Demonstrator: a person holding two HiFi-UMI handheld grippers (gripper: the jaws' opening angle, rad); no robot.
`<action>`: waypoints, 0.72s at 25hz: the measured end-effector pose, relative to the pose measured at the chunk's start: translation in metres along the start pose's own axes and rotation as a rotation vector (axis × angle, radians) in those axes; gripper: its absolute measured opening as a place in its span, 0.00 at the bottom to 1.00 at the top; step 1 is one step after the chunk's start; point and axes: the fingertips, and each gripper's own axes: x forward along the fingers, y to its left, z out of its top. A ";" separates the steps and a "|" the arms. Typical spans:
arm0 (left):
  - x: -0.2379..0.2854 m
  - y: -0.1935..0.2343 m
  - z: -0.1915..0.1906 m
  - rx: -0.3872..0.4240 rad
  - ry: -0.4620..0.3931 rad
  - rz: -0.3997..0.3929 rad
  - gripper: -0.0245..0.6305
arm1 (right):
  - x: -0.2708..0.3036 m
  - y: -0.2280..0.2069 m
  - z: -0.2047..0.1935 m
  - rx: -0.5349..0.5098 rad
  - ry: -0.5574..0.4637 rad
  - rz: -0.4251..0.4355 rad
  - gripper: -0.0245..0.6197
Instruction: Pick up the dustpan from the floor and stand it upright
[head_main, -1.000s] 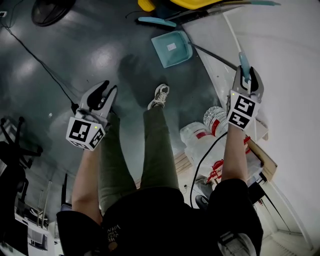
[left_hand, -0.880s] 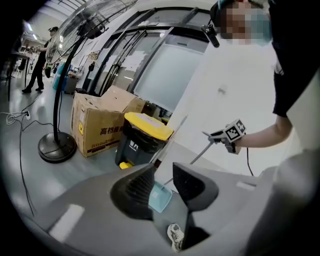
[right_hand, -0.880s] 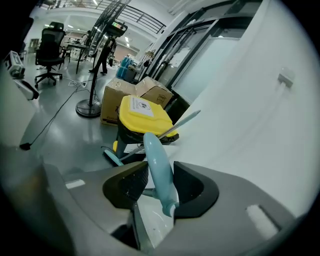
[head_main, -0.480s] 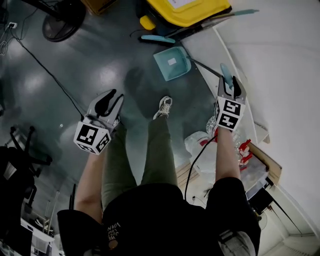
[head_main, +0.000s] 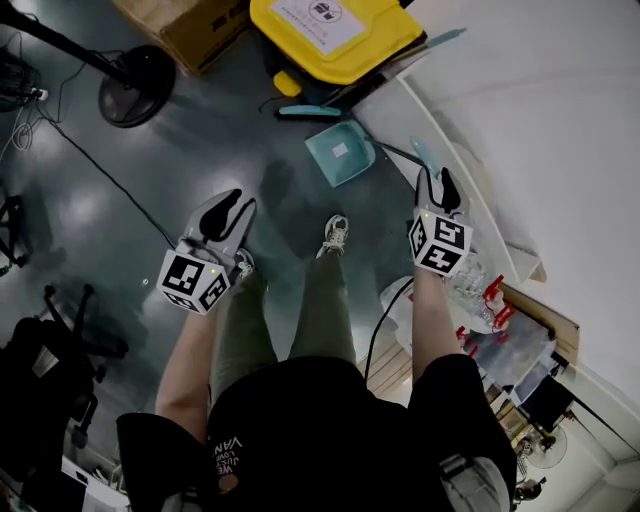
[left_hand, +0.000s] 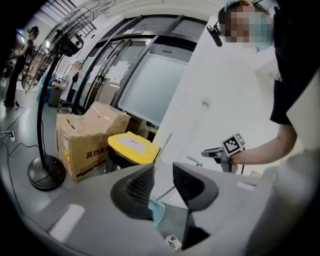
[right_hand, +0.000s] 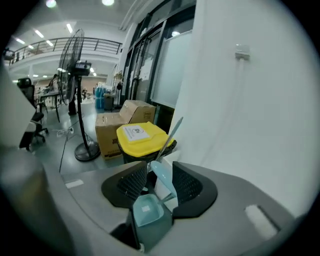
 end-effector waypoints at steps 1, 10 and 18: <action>-0.001 -0.003 0.007 0.002 -0.005 -0.006 0.29 | -0.006 0.001 0.004 0.039 -0.016 0.000 0.28; -0.010 -0.045 0.058 0.048 -0.034 -0.087 0.29 | -0.069 0.020 0.026 0.224 -0.111 0.022 0.08; -0.024 -0.066 0.078 0.096 -0.030 -0.132 0.23 | -0.110 0.066 0.039 0.226 -0.122 0.129 0.04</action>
